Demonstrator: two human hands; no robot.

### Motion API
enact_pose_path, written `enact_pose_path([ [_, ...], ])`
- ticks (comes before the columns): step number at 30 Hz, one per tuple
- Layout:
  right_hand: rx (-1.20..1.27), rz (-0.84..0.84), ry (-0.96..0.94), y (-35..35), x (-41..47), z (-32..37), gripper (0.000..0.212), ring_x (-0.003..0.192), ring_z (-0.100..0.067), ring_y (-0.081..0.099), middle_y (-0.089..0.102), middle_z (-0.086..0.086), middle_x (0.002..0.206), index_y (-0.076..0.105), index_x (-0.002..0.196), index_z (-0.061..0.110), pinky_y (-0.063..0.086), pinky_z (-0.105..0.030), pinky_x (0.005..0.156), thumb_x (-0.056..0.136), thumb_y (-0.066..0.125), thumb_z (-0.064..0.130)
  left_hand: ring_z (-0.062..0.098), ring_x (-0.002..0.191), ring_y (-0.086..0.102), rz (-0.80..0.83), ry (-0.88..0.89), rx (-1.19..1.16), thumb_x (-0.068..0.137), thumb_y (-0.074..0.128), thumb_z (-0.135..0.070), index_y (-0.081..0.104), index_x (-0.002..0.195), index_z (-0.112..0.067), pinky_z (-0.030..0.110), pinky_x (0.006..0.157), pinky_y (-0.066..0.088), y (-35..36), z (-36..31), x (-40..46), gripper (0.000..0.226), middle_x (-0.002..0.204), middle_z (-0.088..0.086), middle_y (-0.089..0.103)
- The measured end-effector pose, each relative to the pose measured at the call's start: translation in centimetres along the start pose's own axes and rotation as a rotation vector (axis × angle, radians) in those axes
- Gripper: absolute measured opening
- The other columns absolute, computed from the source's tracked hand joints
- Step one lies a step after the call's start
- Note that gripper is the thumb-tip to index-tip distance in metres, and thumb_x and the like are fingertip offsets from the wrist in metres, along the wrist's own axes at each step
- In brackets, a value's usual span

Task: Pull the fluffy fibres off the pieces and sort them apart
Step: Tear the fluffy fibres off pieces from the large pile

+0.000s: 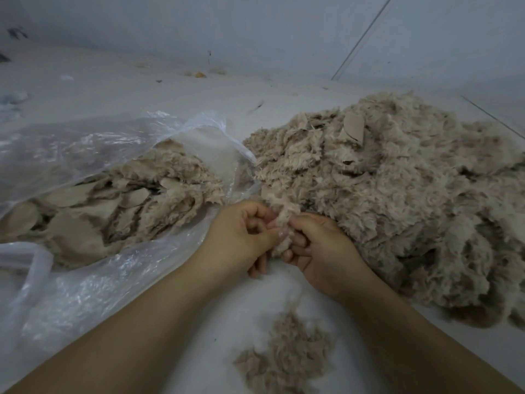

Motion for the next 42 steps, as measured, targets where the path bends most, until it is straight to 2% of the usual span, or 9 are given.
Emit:
enact_pose_path([
  [4,-0.059,0.059,-0.066,0.4,-0.2,0.3,0.035,0.048,-0.012,0.047,0.051,-0.004,0.053,0.063,0.061,0.011,0.043,-0.024,0.052,0.094,0.054,0.019,0.015,0.031,0.05,0.077,-0.02,0.069,0.084,0.074,-0.011,0.053,0.101,-0.006,0.018,0.034,0.033,0.7,-0.2,-0.3,0.027,0.056,0.006,0.067],
  [8,-0.083,0.073,-0.074,0.5,-0.4,0.5,0.019,0.051,-0.019,0.052,0.053,-0.015,0.061,0.061,0.074,0.0,0.042,-0.024,0.05,0.089,0.06,0.011,0.015,0.03,0.048,0.024,-0.044,0.114,0.09,0.065,-0.001,0.053,0.086,-0.004,0.016,0.032,0.031,0.4,0.0,-0.1,0.012,0.052,0.008,0.063],
  [13,0.003,-0.026,-0.021,0.2,-0.2,0.4,0.061,0.034,-0.003,0.038,0.042,0.006,0.04,0.054,0.038,0.02,0.035,-0.019,0.042,0.092,0.043,-0.005,0.018,0.027,0.045,-0.059,-0.129,0.111,0.088,0.042,0.005,0.055,0.065,-0.009,0.019,0.04,0.028,-0.2,0.3,0.1,0.03,0.041,0.006,0.053],
  [20,0.029,0.009,0.005,0.3,-0.2,0.2,0.03,0.036,-0.005,0.027,0.032,0.005,0.043,0.056,0.062,0.009,0.039,-0.022,0.045,0.091,0.054,0.007,0.024,0.034,0.049,-0.046,-0.045,0.059,0.09,0.066,-0.027,0.055,0.081,-0.007,0.02,0.034,0.033,-0.1,0.1,0.0,0.025,0.055,0.02,0.054],
  [27,-0.005,0.004,0.019,0.2,-0.2,0.1,0.047,0.036,-0.006,0.028,0.032,0.003,0.042,0.048,0.046,0.017,0.041,-0.022,0.046,0.089,0.047,-0.003,0.01,0.03,0.041,-0.178,0.01,0.024,0.097,0.056,-0.011,0.062,0.07,-0.006,0.016,0.031,0.033,-1.0,-0.1,0.2,0.028,0.044,0.003,0.05],
  [32,0.056,0.054,0.014,0.4,-0.4,0.2,0.023,0.039,-0.007,0.034,0.035,0.003,0.046,0.059,0.06,0.013,0.042,-0.024,0.05,0.077,0.073,0.021,0.009,0.027,0.041,-0.172,0.085,0.075,0.095,0.061,-0.015,0.063,0.072,-0.009,0.016,0.03,0.03,-0.7,-0.8,-0.3,0.024,0.04,0.0,0.053],
  [34,-0.035,0.091,-0.012,0.5,-0.6,0.4,0.024,0.044,-0.006,0.045,0.044,0.005,0.046,0.067,0.061,0.019,0.043,-0.022,0.052,0.08,0.067,0.033,0.005,0.028,0.043,-0.176,0.168,0.186,0.095,0.061,-0.015,0.061,0.073,-0.008,0.016,0.032,0.032,-0.4,-1.3,-0.6,0.023,0.04,-0.004,0.054],
  [39,-0.089,0.086,-0.016,0.4,-0.4,0.3,0.02,0.041,-0.001,0.047,0.053,0.005,0.046,0.067,0.085,0.002,0.045,-0.018,0.049,0.092,0.05,-0.005,0.003,0.031,0.043,-0.229,0.167,0.182,0.097,0.056,-0.015,0.057,0.074,-0.014,0.016,0.035,0.032,-0.9,-1.2,-0.4,0.023,0.041,-0.008,0.053],
  [42,-0.109,0.082,-0.021,0.2,-0.3,0.1,0.016,0.042,-0.003,0.043,0.047,0.0,0.048,0.064,0.085,-0.005,0.044,-0.02,0.049,0.089,0.049,-0.007,0.008,0.029,0.043,-0.173,0.087,0.095,0.099,0.054,-0.02,0.056,0.077,-0.011,0.017,0.031,0.031,-0.6,-0.8,-0.3,0.024,0.041,-0.004,0.053],
])
Point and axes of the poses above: each hand's wrist, its own x-axis towards the middle knuckle, its own y-axis out of the palm, z = x × y, the point moved 6 cm from there along x, towards the middle knuckle
